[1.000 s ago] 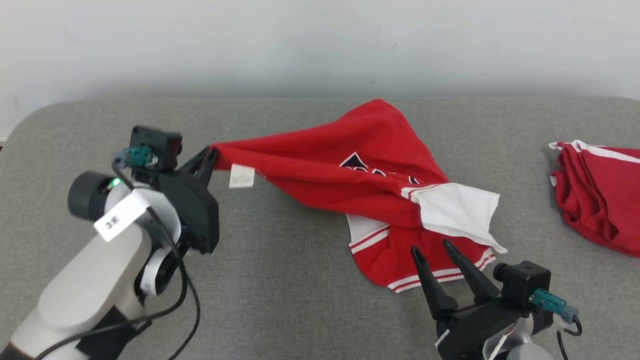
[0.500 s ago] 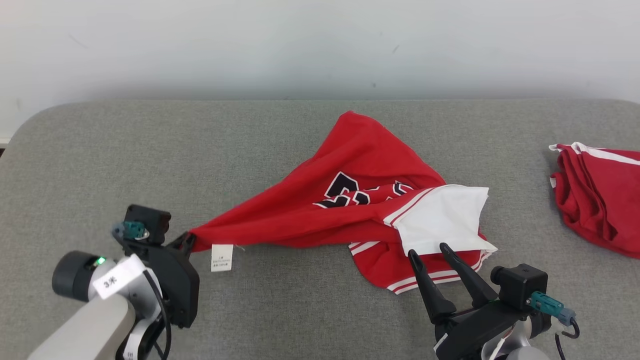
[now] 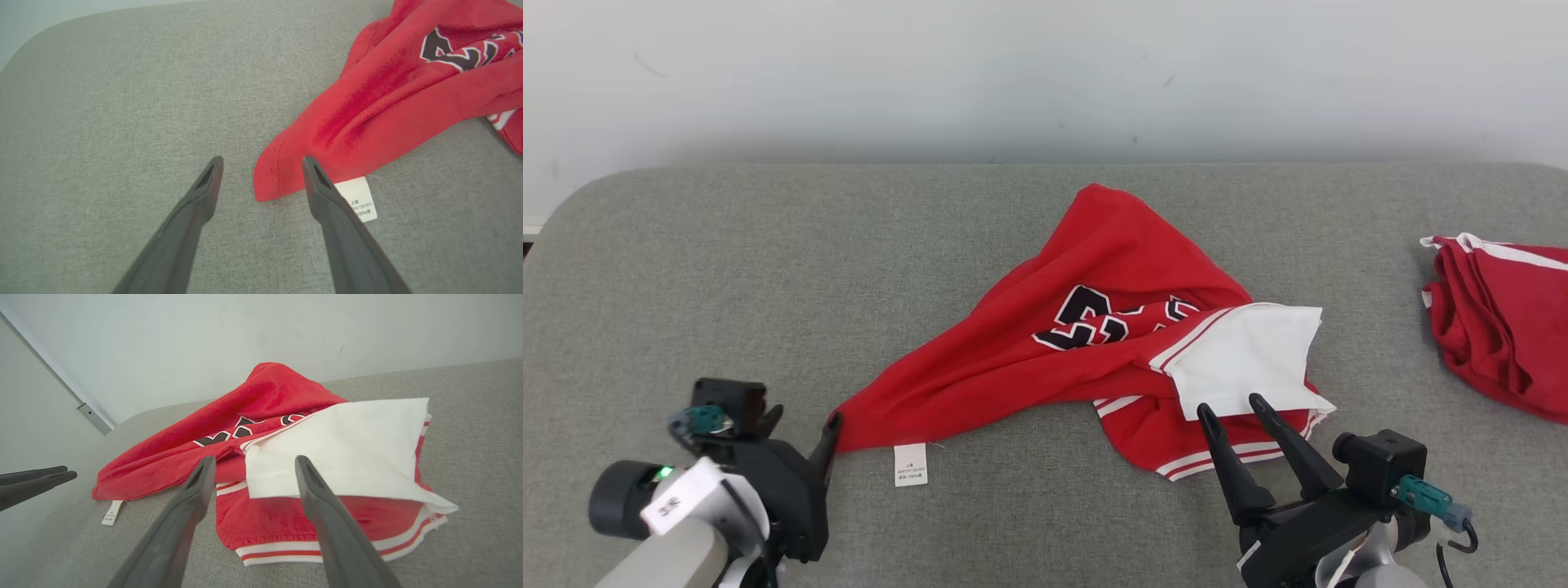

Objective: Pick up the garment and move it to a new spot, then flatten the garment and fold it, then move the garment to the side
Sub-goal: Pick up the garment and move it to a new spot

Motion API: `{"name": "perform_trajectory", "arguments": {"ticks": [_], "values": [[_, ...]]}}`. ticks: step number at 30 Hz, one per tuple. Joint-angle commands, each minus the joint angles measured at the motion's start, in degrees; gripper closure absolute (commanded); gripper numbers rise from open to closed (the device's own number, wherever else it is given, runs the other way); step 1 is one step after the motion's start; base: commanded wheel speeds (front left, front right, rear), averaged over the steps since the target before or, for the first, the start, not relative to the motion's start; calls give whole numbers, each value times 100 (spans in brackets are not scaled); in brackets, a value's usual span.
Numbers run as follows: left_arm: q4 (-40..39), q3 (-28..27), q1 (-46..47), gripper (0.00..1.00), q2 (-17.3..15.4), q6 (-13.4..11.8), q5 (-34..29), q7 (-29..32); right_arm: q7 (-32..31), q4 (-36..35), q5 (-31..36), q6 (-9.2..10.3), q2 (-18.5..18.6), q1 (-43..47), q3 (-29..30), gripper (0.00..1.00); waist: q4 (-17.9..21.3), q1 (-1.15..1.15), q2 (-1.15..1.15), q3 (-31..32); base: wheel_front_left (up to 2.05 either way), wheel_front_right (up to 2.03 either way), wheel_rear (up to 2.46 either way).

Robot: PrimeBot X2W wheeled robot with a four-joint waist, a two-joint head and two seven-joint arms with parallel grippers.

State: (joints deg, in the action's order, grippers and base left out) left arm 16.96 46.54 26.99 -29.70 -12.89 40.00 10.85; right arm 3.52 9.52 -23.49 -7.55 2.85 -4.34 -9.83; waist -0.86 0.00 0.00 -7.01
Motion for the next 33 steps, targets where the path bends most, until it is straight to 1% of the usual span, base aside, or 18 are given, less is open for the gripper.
{"name": "perform_trajectory", "arguments": {"ticks": [1,5,10,15,18,23,26,29,33], "values": [[-58,-101,-113,0,-61,-59,58,-92,6,-13,14,13,10,1,38,0,-11,0,0,6,0,0,0],[-318,-415,-356,0,-147,-279,236,-458,-29,-57,78,13,11,19,145,0,-42,0,0,28,0,0,0],[-720,-959,-710,0,-62,-578,456,-1273,-92,-125,134,13,10,98,389,0,-114,0,0,84,0,0,0],[-1037,-1347,-994,0,76,-682,547,-2153,-169,-184,118,13,9,157,628,0,-163,0,0,175,0,0,0],[-1203,-1534,-1126,0,198,-593,550,-2462,-181,-231,27,13,10,175,758,0,-183,0,0,233,0,0,0],[-1517,-2028,-1347,0,493,-352,370,-2608,-155,-256,-80,13,10,144,924,0,-187,0,0,369,0,0,0],[-1798,-2485,-1594,0,779,-106,99,-2614,-124,-243,-124,13,11,162,998,0,-181,0,0,450,0,0,0],[-2019,-3009,-1896,0,1159,174,11,-2612,-99,-213,-174,13,9,208,1046,0,-167,0,0,533,0,0,0],[-2055,-3523,-2336,0,1545,643,-59,-2613,-92,-175,-207,13,9,239,1087,0,-153,0,0,618,0,0,0]]}}
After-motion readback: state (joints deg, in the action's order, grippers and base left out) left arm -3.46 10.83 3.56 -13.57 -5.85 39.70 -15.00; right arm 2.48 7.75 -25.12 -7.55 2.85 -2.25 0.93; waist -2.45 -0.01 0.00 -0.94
